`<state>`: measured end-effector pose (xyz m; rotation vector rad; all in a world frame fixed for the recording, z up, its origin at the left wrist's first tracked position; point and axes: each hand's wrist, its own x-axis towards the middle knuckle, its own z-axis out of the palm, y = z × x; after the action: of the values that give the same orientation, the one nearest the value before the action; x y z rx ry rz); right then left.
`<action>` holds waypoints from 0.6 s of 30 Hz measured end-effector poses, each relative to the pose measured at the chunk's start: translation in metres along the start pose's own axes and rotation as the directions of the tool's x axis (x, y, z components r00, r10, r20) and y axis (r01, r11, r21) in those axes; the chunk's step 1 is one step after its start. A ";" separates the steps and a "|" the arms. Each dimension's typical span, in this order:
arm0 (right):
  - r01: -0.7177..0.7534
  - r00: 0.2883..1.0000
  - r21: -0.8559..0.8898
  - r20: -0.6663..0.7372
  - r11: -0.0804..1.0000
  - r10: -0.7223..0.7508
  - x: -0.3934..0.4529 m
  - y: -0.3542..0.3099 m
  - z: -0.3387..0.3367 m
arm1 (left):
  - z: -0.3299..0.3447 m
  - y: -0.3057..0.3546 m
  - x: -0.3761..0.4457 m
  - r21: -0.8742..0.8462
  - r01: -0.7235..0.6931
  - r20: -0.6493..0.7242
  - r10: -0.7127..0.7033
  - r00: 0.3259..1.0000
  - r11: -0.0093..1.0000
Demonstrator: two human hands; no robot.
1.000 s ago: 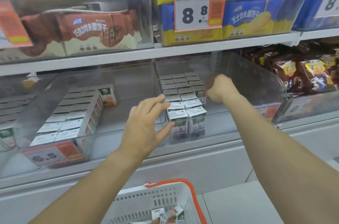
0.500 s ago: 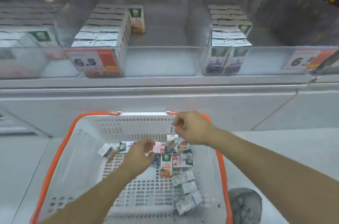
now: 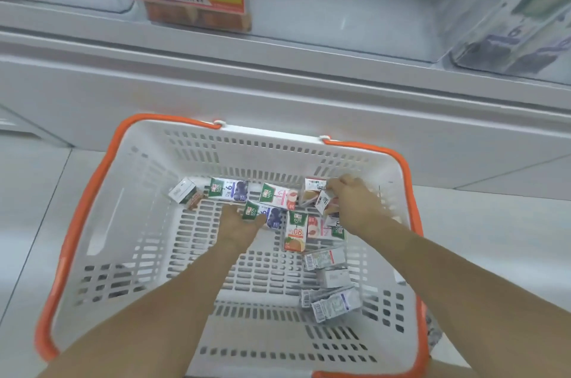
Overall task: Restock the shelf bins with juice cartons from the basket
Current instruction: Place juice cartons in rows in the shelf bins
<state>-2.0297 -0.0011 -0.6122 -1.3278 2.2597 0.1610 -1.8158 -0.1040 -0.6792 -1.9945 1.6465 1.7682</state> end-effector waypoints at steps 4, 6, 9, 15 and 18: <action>0.073 0.997 -0.178 -0.017 0.981 -0.077 0.010 0.000 0.007 | 0.006 -0.004 0.016 -0.076 0.057 -0.016 -0.058 0.998 0.995; 0.114 0.992 -0.247 -0.020 0.962 -0.123 0.013 0.002 0.006 | 0.007 -0.008 0.021 -0.032 0.099 -0.005 -0.099 0.995 0.995; 0.188 0.981 -0.300 0.005 0.935 -0.195 0.012 0.005 0.000 | 0.013 -0.011 0.019 -0.004 0.138 0.016 -0.137 0.990 0.990; 0.156 0.988 0.058 -0.020 0.986 -0.156 -0.009 -0.005 -0.045 | -0.001 -0.010 0.006 -0.127 0.185 0.023 -0.183 0.983 0.974; 0.214 0.977 0.115 -0.026 0.970 -0.212 -0.028 -0.014 -0.079 | -0.015 -0.001 -0.004 -0.087 0.155 0.017 -0.154 0.988 0.984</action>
<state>-2.0358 -0.0144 -0.5282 -1.5000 2.0849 -0.0556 -1.8039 -0.1094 -0.6713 -2.0813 1.3914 1.8218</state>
